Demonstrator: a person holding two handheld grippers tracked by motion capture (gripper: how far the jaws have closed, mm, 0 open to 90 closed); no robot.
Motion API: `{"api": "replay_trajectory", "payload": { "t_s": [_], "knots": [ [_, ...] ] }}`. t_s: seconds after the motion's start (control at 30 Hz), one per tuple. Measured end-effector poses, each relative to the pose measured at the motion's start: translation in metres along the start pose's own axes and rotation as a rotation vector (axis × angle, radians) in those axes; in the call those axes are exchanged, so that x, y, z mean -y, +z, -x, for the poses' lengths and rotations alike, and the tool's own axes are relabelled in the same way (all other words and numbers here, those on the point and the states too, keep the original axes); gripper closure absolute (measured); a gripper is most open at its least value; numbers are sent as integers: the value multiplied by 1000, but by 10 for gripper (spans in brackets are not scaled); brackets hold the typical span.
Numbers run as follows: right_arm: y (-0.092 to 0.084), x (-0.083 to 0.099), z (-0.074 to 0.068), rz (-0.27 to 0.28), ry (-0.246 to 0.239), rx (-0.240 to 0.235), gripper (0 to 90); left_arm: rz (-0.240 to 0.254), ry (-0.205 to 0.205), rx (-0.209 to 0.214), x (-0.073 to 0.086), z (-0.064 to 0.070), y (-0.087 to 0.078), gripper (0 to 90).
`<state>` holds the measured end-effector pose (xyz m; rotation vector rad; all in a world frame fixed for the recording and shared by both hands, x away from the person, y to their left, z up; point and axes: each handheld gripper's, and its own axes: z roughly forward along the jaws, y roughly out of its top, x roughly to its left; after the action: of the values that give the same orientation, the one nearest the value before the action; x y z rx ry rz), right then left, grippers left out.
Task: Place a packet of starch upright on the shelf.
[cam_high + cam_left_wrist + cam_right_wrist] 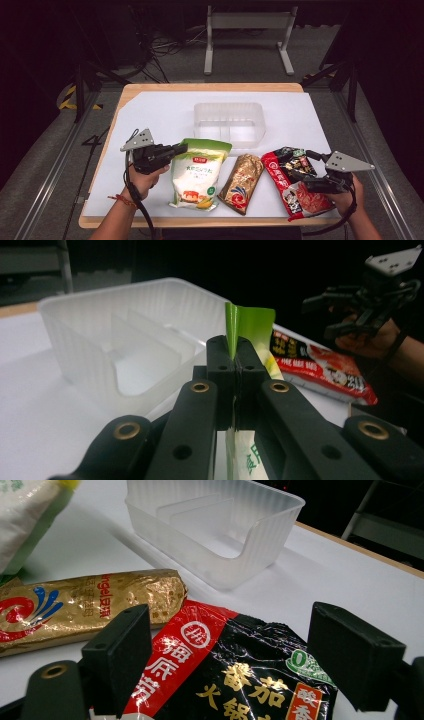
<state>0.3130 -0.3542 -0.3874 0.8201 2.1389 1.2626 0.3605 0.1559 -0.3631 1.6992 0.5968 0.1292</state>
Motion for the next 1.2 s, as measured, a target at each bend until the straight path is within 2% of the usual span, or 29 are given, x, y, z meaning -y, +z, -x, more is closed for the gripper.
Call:
{"api": "replay_trajectory", "payload": {
  "t_s": [0.03, 0.2, 0.47, 0.63, 0.8, 0.97, 1.2],
  "knots": [
    [-1, 0, 0, 1, -2, 4, 185, 6, 1, -4, -1, 2, -1, 889],
    [-2, 1, 2, 4, 7, 9, 185, 46, 12, 30, -9, 16, -8, 889],
    [-2, 1, 3, 0, 10, 12, 185, 73, 47, 12, -17, 25, -14, 889],
    [-1, 2, 4, -3, 11, 12, 185, 89, 37, 7, -19, 23, -15, 889],
    [-1, 3, 4, -7, 13, 11, 186, 117, 35, -32, -22, 21, -17, 889],
    [-1, 3, 4, -8, 20, 11, 185, 147, 29, -45, -25, 19, -20, 889],
    [-1, 4, 5, -8, 30, 13, 186, 194, 36, -93, -44, 17, -22, 889]
  ]
}}
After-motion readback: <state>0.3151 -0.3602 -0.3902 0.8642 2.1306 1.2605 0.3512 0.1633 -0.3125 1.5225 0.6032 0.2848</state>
